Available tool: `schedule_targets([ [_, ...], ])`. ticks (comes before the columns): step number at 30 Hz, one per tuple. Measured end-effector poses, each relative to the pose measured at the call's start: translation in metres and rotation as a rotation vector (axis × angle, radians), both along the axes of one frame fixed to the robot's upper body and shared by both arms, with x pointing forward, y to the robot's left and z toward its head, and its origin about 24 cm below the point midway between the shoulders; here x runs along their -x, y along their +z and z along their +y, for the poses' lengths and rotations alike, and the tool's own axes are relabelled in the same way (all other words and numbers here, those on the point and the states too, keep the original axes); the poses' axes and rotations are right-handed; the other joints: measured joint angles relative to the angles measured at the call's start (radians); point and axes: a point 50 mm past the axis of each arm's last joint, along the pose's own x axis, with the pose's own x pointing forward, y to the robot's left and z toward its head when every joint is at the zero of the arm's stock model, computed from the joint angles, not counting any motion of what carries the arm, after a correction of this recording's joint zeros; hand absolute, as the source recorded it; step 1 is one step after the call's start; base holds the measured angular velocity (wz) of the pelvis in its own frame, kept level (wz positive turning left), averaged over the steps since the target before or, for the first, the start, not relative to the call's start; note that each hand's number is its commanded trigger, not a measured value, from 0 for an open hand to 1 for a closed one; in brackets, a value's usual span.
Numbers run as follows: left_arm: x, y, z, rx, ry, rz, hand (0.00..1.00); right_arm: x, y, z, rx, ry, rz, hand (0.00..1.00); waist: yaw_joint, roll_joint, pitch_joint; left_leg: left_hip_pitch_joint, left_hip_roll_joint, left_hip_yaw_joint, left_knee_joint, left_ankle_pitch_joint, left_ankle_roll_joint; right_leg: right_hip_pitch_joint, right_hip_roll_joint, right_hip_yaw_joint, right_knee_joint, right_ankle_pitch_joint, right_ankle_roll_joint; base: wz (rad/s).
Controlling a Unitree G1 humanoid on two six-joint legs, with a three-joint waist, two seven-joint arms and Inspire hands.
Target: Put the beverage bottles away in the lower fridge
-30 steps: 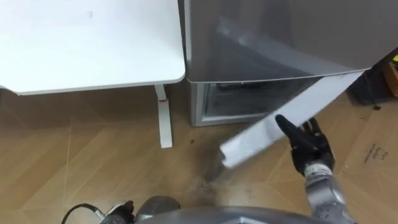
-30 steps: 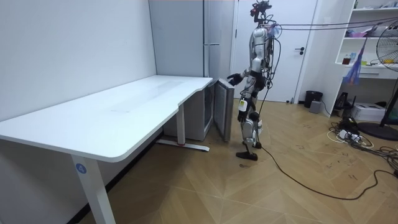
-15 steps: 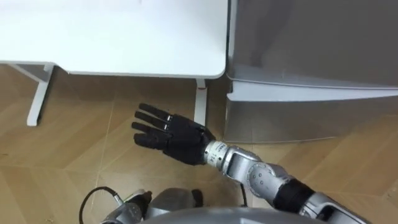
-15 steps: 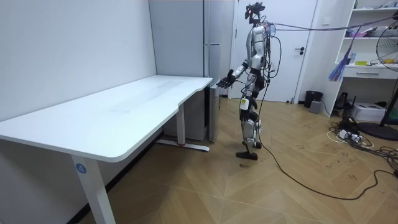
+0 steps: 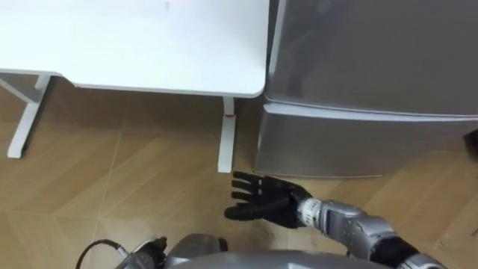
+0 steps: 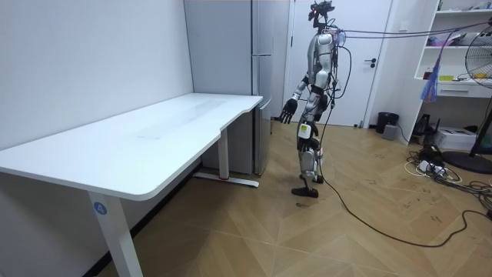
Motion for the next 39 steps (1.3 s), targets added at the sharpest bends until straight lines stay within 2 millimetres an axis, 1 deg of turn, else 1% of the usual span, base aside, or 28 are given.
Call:
schedule_targets([
  [1, 0.002, 0.000, 0.001, 0.002, 0.014, 0.000, 0.00, 0.001, -0.001, -0.005, 0.007, -0.026, 0.004, 0.00, -0.004, -0.002, 0.0016, 0.005, 0.000, 0.000, 0.000, 0.000, 0.000, 0.005, 0.000, 0.000, 0.000, 0.000, 0.000, 0.08],
  [2, 0.004, 0.000, 0.002, 0.001, 0.025, 0.002, 0.00, 0.004, -0.004, -0.015, 0.028, -0.067, 0.016, 0.00, -0.008, -0.002, 0.0014, 0.009, 0.001, 0.000, 0.001, -0.001, -0.001, 0.009, 0.001, 0.002, 0.000, 0.000, 0.000, 0.00],
  [3, 0.005, 0.000, 0.004, 0.000, 0.038, 0.000, 0.00, 0.007, -0.006, -0.022, 0.051, -0.095, 0.030, 0.00, -0.011, -0.007, -0.0008, 0.012, 0.002, 0.000, 0.002, -0.001, -0.002, 0.012, 0.002, 0.004, 0.000, 0.000, 0.000, 0.00],
  [4, 0.006, 0.000, 0.005, 0.003, 0.053, -0.002, 0.00, 0.009, -0.008, -0.027, 0.064, -0.109, 0.040, 0.00, -0.012, -0.007, -0.0008, 0.013, 0.002, -0.001, 0.002, -0.001, -0.002, 0.014, 0.003, 0.005, 0.000, 0.000, 0.000, 0.00],
  [5, 0.008, 0.000, 0.006, 0.007, 0.082, -0.006, 0.00, 0.015, -0.012, -0.033, 0.085, -0.135, 0.068, 0.00, -0.017, -0.009, 0.0008, 0.021, 0.002, -0.002, 0.002, -0.002, -0.002, 0.024, 0.003, 0.006, -0.002, 0.000, 0.000, 0.00],
  [6, 0.010, 0.000, 0.008, 0.007, 0.101, -0.007, 0.00, 0.023, -0.017, -0.040, 0.111, -0.155, 0.103, 0.00, -0.020, -0.010, -0.0001, 0.026, 0.002, -0.004, 0.002, -0.002, -0.003, 0.030, 0.003, 0.007, -0.002, 0.000, 0.000, 0.04],
  [7, 0.011, 0.000, 0.009, 0.008, 0.111, -0.008, 0.00, 0.027, -0.020, -0.043, 0.128, -0.161, 0.117, 0.00, -0.020, -0.011, 0.0000, 0.027, 0.001, -0.005, 0.003, -0.002, -0.003, 0.032, 0.003, 0.007, -0.002, -0.001, 0.000, 0.06],
  [9, 0.015, 0.000, 0.011, 0.006, 0.133, -0.004, 0.00, 0.044, -0.028, -0.055, 0.195, -0.176, 0.182, 0.00, -0.021, -0.016, 0.0005, 0.026, -0.001, -0.006, 0.011, -0.002, -0.003, 0.043, 0.003, 0.008, -0.017, -0.003, -0.001, 0.06],
  [11, 0.019, 0.000, 0.010, 0.010, 0.135, -0.001, 0.00, 0.056, -0.033, -0.061, 0.232, -0.211, 0.225, 0.00, -0.020, -0.019, 0.0004, 0.026, -0.004, -0.009, 0.014, -0.002, -0.003, 0.044, 0.002, 0.010, -0.017, -0.008, -0.003, 0.06],
  [14, 0.023, 0.000, 0.012, 0.015, 0.167, -0.004, 0.00, 0.064, -0.037, -0.068, 0.277, -0.254, 0.256, 0.00, -0.024, -0.024, -0.0007, 0.030, -0.009, -0.020, 0.017, -0.002, -0.002, 0.053, 0.001, 0.011, -0.021, -0.009, -0.002, 0.10],
  [15, 0.023, 0.000, 0.013, 0.013, 0.186, -0.011, 0.00, 0.070, -0.039, -0.070, 0.304, -0.265, 0.281, 0.00, -0.022, -0.029, -0.0032, 0.031, -0.011, -0.026, 0.017, -0.002, -0.002, 0.059, 0.001, 0.008, -0.026, -0.009, -0.002, 0.15],
  [16, 0.023, 0.000, 0.014, 0.011, 0.193, -0.014, 0.00, 0.072, -0.040, -0.071, 0.318, -0.266, 0.292, 0.00, -0.022, -0.031, -0.0040, 0.032, -0.012, -0.029, 0.018, -0.002, -0.002, 0.062, 0.001, 0.007, -0.029, -0.009, -0.002, 0.15],
  [21, 0.029, 0.001, 0.020, 0.001, 0.245, -0.014, 0.00, 0.094, -0.046, -0.079, 0.419, -0.268, 0.381, 0.00, -0.023, -0.035, -0.0006, 0.058, -0.019, -0.041, 0.017, -0.008, -0.001, 0.097, 0.000, 0.006, -0.033, -0.021, -0.001, 0.09],
  [23, 0.031, 0.001, 0.022, 0.000, 0.269, -0.017, 0.00, 0.099, -0.046, -0.081, 0.438, -0.279, 0.395, 0.00, -0.023, -0.033, -0.0009, 0.063, -0.018, -0.042, 0.018, -0.011, -0.003, 0.097, 0.000, 0.006, -0.033, -0.025, -0.002, 0.00],
  [27, 0.041, 0.001, 0.027, -0.010, 0.314, 0.000, 0.00, 0.100, -0.046, -0.084, 0.460, -0.286, 0.398, 0.00, -0.032, -0.029, -0.0014, 0.065, -0.019, -0.044, 0.016, -0.013, -0.005, 0.098, 0.000, 0.003, -0.033, -0.030, -0.003, 0.02],
  [32, 0.050, 0.001, 0.029, -0.019, 0.339, 0.030, 0.00, 0.102, -0.047, -0.087, 0.499, -0.266, 0.406, 0.00, -0.030, -0.028, -0.0010, 0.079, -0.024, -0.047, 0.009, -0.013, -0.005, 0.104, -0.005, 0.001, -0.032, -0.039, -0.004, 0.02],
  [35, 0.055, 0.001, 0.030, -0.023, 0.347, 0.047, 0.00, 0.105, -0.047, -0.092, 0.512, -0.303, 0.420, 0.00, -0.040, -0.024, -0.0014, 0.083, -0.034, -0.066, 0.011, -0.018, -0.003, 0.117, -0.010, -0.013, -0.032, -0.046, 0.000, 0.17],
  [36, 0.056, 0.001, 0.032, -0.027, 0.367, 0.048, 0.00, 0.105, -0.046, -0.093, 0.523, -0.300, 0.416, 0.00, -0.046, -0.023, -0.0010, 0.084, -0.035, -0.069, 0.011, -0.018, -0.003, 0.117, -0.011, -0.019, -0.031, -0.047, 0.000, 0.12],
  [39, 0.055, 0.002, 0.035, -0.033, 0.371, 0.052, 0.00, 0.099, -0.045, -0.097, 0.565, -0.239, 0.380, 0.00, -0.047, -0.017, -0.0007, 0.084, -0.034, -0.067, 0.010, -0.018, -0.003, 0.115, -0.010, -0.011, -0.030, -0.047, 0.000, -0.02],
])
